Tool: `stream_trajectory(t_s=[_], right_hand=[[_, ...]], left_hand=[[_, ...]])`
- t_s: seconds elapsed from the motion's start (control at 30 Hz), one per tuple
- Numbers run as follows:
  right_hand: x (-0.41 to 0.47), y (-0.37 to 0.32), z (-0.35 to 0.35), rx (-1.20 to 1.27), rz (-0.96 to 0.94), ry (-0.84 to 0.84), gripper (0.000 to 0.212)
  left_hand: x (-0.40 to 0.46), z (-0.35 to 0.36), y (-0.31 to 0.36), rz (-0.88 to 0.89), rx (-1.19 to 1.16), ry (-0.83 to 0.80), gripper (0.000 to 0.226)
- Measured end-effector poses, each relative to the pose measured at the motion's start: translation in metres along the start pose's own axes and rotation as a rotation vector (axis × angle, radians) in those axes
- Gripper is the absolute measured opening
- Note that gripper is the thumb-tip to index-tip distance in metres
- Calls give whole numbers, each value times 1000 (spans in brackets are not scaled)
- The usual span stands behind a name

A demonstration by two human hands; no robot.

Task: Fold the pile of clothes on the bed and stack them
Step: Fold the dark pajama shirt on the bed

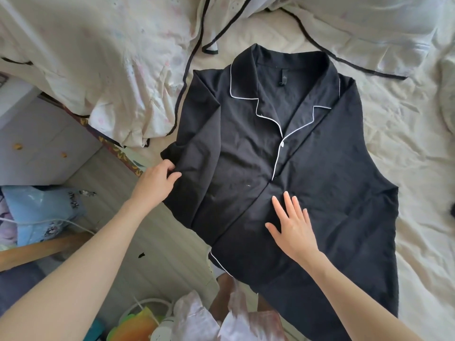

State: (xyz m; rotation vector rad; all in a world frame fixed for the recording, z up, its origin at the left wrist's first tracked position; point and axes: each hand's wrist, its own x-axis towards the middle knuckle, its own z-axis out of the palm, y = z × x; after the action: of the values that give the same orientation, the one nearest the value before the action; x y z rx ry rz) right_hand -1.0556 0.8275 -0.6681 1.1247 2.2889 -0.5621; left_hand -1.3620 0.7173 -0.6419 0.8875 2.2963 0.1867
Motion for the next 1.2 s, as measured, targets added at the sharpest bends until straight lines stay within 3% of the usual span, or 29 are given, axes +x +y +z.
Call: stream_trajectory(t_s=[0.1,0.23,0.3,0.37,0.47,0.57,0.7,0.8,0.93,1.0,1.1,1.2], right_hand=[[-1,-2,-3,4,-5,4,67],[-10,2,-11,113,-24,39,63],[-18,9,-15,170,1,81,61],[-28,21,-16,217,42,107,59],[-44,44,-12,220,55,107,58],[-57,66,-4,143,37,55,61],[-59,84,6,51,-26,-14,64],[-55,88,8,47,-58,-19,64],[-56,91,8,87,-82,-9,62],[-60,95,8,108,-89,6,61],[-67,101,8,165,-82,39,59],[-74,108,12,198,-78,43,58]], left_hand=[[-16,-18,21,96,149,24,17],[-25,-23,103,177,-224,23,22],[-31,-12,146,251,-307,-137,32],[-36,7,173,355,-222,-268,41],[-36,28,169,410,-62,-144,48],[-38,43,131,300,101,-16,59],[-44,64,94,112,190,-40,65],[-36,68,97,61,189,25,60],[-34,76,126,11,142,-53,69],[-47,87,138,-13,106,49,73],[-75,105,143,-133,48,208,63],[-95,119,137,-244,20,158,33]])
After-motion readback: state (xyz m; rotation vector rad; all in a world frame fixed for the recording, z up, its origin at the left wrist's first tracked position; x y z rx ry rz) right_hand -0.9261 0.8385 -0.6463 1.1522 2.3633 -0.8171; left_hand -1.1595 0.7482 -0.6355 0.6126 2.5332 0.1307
